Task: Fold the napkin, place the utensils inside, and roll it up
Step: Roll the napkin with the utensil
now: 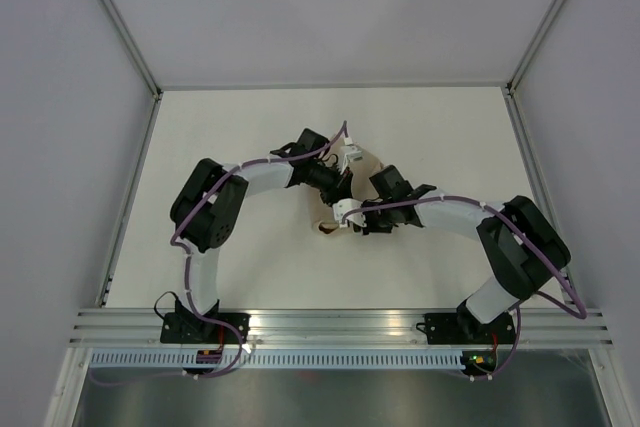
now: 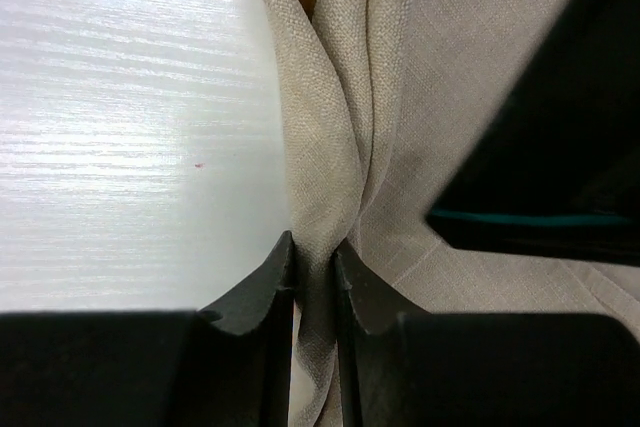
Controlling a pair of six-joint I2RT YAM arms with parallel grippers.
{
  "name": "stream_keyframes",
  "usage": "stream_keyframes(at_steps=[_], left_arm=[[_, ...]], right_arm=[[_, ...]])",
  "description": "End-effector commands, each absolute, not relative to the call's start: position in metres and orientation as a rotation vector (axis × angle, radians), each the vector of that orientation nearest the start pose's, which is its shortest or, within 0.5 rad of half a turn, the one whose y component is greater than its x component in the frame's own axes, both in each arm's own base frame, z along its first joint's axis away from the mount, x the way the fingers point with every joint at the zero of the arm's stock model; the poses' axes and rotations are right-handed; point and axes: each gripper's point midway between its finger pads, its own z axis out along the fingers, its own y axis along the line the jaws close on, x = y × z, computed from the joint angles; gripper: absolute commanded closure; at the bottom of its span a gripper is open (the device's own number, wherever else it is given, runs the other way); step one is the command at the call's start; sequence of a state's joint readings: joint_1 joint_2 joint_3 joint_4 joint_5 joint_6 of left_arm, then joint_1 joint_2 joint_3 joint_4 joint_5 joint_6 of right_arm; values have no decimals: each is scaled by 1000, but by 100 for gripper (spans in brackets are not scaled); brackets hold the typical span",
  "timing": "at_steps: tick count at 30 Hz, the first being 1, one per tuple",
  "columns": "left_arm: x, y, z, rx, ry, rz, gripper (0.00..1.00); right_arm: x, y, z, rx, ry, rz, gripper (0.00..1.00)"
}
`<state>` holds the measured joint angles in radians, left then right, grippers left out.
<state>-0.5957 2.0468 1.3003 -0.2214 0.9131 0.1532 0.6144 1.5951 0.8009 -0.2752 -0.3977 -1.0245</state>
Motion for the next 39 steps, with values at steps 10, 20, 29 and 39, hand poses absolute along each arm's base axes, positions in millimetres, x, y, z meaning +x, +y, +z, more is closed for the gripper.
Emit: stream_keyframes(at_steps=[10, 20, 29, 39], left_arm=[[363, -323, 164, 761, 1878, -1078, 76], [363, -261, 224, 430, 1669, -759, 82], [309, -263, 244, 527, 1513, -514, 83], [255, -312, 220, 875, 1420, -320, 67]], right_arm=[[240, 218, 14, -1963, 1811, 669, 89], [231, 208, 12, -2008, 1919, 840, 89], [223, 197, 7, -2003, 2068, 1016, 89], [221, 191, 1, -1982, 2191, 1179, 89]])
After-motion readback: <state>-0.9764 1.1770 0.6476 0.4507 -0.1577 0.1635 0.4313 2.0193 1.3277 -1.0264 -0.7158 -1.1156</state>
